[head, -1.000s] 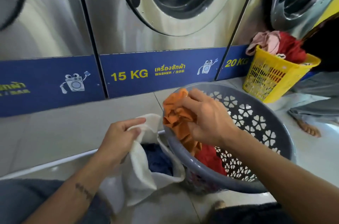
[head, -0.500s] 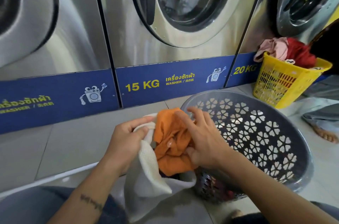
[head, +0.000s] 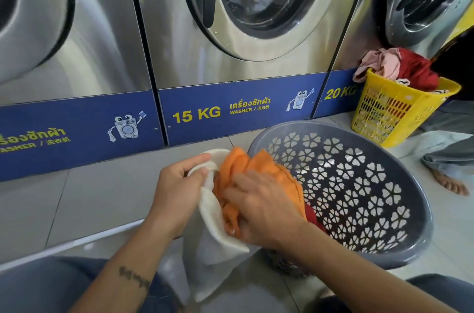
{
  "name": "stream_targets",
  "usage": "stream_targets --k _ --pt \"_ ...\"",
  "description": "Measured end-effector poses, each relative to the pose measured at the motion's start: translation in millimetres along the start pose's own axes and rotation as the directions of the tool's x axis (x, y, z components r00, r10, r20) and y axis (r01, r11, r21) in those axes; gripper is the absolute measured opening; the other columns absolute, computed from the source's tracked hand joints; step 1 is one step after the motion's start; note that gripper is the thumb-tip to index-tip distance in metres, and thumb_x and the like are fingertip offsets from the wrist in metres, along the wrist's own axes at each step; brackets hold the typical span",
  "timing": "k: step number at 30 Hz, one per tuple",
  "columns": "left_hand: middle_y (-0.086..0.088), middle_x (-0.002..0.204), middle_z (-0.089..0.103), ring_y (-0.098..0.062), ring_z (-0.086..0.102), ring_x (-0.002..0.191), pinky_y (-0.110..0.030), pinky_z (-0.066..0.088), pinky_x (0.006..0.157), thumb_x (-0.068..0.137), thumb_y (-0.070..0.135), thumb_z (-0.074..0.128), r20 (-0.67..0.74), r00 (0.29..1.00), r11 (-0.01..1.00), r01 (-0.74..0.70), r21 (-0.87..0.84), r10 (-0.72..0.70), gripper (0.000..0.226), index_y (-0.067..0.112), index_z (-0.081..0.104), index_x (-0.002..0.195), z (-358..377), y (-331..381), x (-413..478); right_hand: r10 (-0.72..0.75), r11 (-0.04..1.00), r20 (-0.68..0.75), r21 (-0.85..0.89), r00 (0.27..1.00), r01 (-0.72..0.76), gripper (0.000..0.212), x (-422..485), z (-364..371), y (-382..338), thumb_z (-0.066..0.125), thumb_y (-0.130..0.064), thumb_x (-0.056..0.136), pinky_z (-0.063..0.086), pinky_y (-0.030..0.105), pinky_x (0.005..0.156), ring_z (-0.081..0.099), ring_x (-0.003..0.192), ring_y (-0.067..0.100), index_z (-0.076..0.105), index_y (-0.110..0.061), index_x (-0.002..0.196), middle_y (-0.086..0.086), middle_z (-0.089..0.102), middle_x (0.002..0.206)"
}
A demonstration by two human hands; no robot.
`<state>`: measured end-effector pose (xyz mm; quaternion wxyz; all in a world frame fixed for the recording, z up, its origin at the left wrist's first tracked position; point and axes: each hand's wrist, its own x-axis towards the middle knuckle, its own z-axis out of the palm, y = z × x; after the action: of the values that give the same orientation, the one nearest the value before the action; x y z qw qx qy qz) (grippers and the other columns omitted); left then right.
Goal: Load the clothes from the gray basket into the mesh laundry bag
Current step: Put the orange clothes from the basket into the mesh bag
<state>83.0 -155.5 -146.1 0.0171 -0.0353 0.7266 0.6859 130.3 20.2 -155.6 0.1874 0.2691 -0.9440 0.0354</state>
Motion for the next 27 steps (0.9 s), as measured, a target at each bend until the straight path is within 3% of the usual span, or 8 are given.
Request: stream_targets --k 3,7,10,13,15,18,22,27 --pt "0.023 0.100 0.074 -0.006 0.067 0.099 -0.036 0.054 0.094 0.088 0.010 0.059 -0.008 0.999 0.999 -0.032 0.020 0.032 0.038 0.043 0.077 0.096 -1 3 0 -0.096 0.995 0.297 0.022 0.950 0.094 0.037 3 1 -2 0.065 -0.034 0.072 0.037 0.038 0.085 0.055 0.098 0.021 0.067 -0.029 0.109 -0.006 0.061 0.103" --pt "0.019 0.104 0.073 -0.008 0.067 0.099 -0.030 0.055 0.086 0.089 0.011 0.059 -0.010 0.999 0.999 -0.030 0.024 0.030 0.037 0.044 0.077 0.097 -10 1 4 0.068 0.929 0.225 0.340 0.972 -0.144 0.077 -4 -20 27 0.067 -0.036 0.066 0.036 0.037 0.112 0.043 0.131 0.019 0.047 -0.037 0.141 -0.004 0.046 0.140" --pt "0.019 0.105 0.073 -0.007 0.067 0.099 -0.034 0.056 0.090 0.090 0.013 0.059 0.006 0.999 0.999 -0.032 0.039 0.031 0.036 0.043 0.076 0.100 -10 0 4 0.336 0.863 0.251 0.303 0.908 -0.403 0.100 -12 -26 52 0.074 -0.051 0.062 0.029 0.049 0.119 0.027 0.143 0.027 0.031 -0.040 0.151 0.004 0.028 0.155" --pt "0.024 0.105 0.071 -0.006 0.066 0.099 -0.037 0.057 0.088 0.090 0.015 0.058 0.036 0.999 0.998 -0.030 0.057 0.028 0.036 0.046 0.075 0.101 -7 1 2 0.443 0.433 0.581 0.528 0.683 -0.730 0.100 -20 -20 66 0.087 -0.040 0.066 0.037 0.053 0.115 0.046 0.136 0.029 0.034 -0.037 0.151 0.009 0.045 0.150" --pt "0.026 0.105 0.069 -0.005 0.065 0.100 -0.039 0.057 0.089 0.091 0.015 0.058 0.040 0.999 0.998 -0.038 0.057 0.036 0.037 0.046 0.075 0.101 -7 2 1 0.410 0.149 0.662 0.630 0.627 -0.762 0.073 -21 -16 64 0.086 -0.024 0.066 0.048 0.055 0.105 0.065 0.114 0.031 0.055 -0.025 0.132 0.011 0.067 0.125" --pt "0.021 0.107 0.071 -0.009 0.066 0.102 -0.044 0.056 0.092 0.090 0.011 0.058 0.027 0.999 0.999 -0.023 0.036 0.022 0.035 0.038 0.076 0.104 -7 2 0 0.516 0.422 0.466 0.593 0.719 -0.686 0.037 -11 -16 56 0.080 -0.010 0.069 0.054 0.053 0.086 0.068 0.090 0.028 0.060 -0.016 0.100 0.012 0.071 0.096" --pt "0.013 0.105 0.074 -0.011 0.069 0.100 -0.044 0.055 0.092 0.090 0.010 0.060 0.032 0.999 1.000 0.004 -0.007 -0.003 0.032 0.033 0.077 0.105 -7 1 -2 0.376 0.851 0.204 0.311 0.904 -0.424 0.032 2 -33 16 0.053 -0.046 0.073 0.055 0.042 0.072 0.063 0.082 0.021 0.058 -0.026 0.098 -0.005 0.063 0.089" --pt "0.011 0.109 0.075 -0.008 0.067 0.105 -0.042 0.051 0.100 0.091 0.004 0.059 0.075 0.997 0.999 -0.015 0.028 0.013 0.033 0.026 0.076 0.108 -14 -3 -8 0.023 0.996 0.260 -0.090 0.965 0.001 0.039 6 -2 -37 0.059 -0.051 0.080 0.042 0.040 0.074 0.057 0.097 0.027 0.066 -0.023 0.106 0.003 0.059 0.106"
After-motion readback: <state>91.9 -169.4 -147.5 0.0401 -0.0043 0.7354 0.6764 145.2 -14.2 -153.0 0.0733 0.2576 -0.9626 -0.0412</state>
